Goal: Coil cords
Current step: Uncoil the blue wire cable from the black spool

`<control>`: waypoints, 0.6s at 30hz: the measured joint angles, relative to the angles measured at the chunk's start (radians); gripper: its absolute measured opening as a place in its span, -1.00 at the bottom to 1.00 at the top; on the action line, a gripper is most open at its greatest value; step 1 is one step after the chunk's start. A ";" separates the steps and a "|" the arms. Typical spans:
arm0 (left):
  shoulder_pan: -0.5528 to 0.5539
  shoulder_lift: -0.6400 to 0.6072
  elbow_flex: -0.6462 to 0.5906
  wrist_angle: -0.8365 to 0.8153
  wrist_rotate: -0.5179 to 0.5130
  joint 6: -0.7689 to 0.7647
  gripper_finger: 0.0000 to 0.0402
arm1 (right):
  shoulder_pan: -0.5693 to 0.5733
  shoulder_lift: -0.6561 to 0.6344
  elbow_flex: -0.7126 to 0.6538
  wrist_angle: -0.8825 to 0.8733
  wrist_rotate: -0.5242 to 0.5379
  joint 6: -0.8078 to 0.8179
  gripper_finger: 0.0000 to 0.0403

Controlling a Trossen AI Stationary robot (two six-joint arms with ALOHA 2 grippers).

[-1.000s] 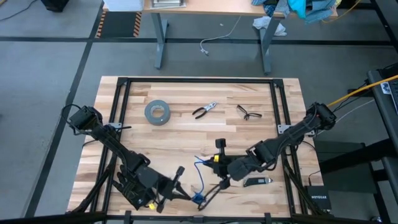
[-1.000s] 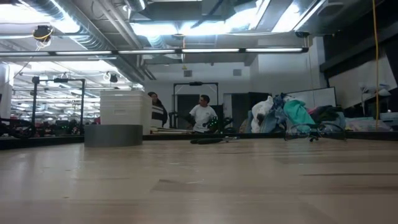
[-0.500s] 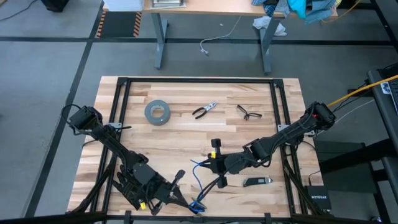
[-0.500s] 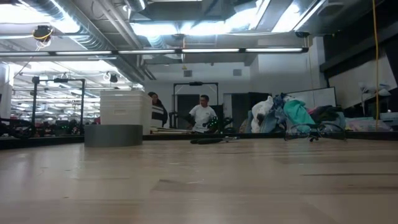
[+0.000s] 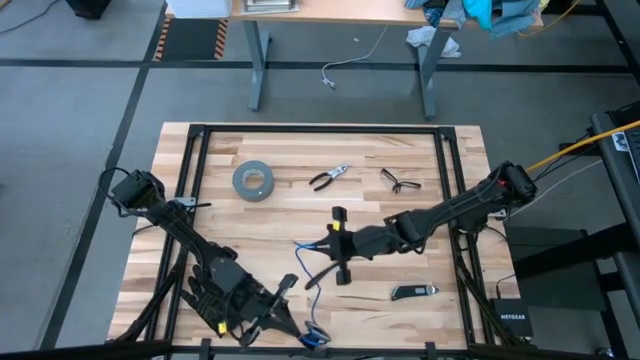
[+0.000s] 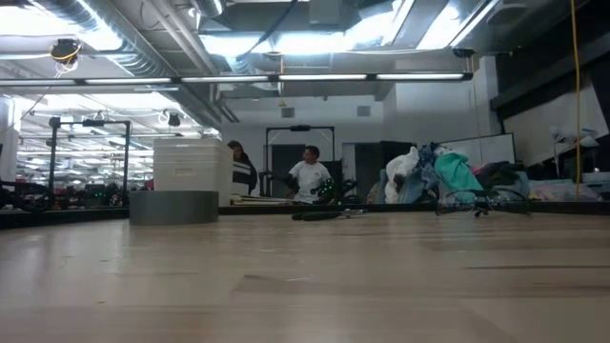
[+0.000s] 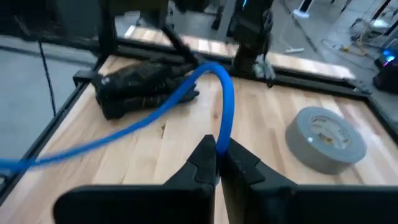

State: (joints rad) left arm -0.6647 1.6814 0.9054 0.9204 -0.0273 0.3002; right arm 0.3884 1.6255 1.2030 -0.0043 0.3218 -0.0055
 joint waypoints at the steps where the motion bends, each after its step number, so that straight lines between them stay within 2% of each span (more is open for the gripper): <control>1: 0.000 0.000 0.001 0.013 0.006 0.015 -1.00 | 0.000 0.013 0.000 0.002 -0.009 0.000 -0.95; 9: 0.000 -0.006 0.035 0.011 -0.017 0.082 -1.00 | 0.005 0.075 0.000 -0.023 -0.063 0.039 -0.95; 13: -0.011 -0.040 0.037 -0.042 -0.090 0.100 -1.00 | 0.027 0.075 0.000 -0.099 -0.072 0.085 -0.95; 18: -0.028 -0.115 0.037 -0.207 -0.206 0.094 -1.00 | 0.083 0.074 0.000 -0.178 -0.050 0.148 -0.95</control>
State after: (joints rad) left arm -0.6930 1.5659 0.9421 0.7130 -0.2329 0.3947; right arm 0.4710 1.6993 1.2026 -0.1819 0.2721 0.1429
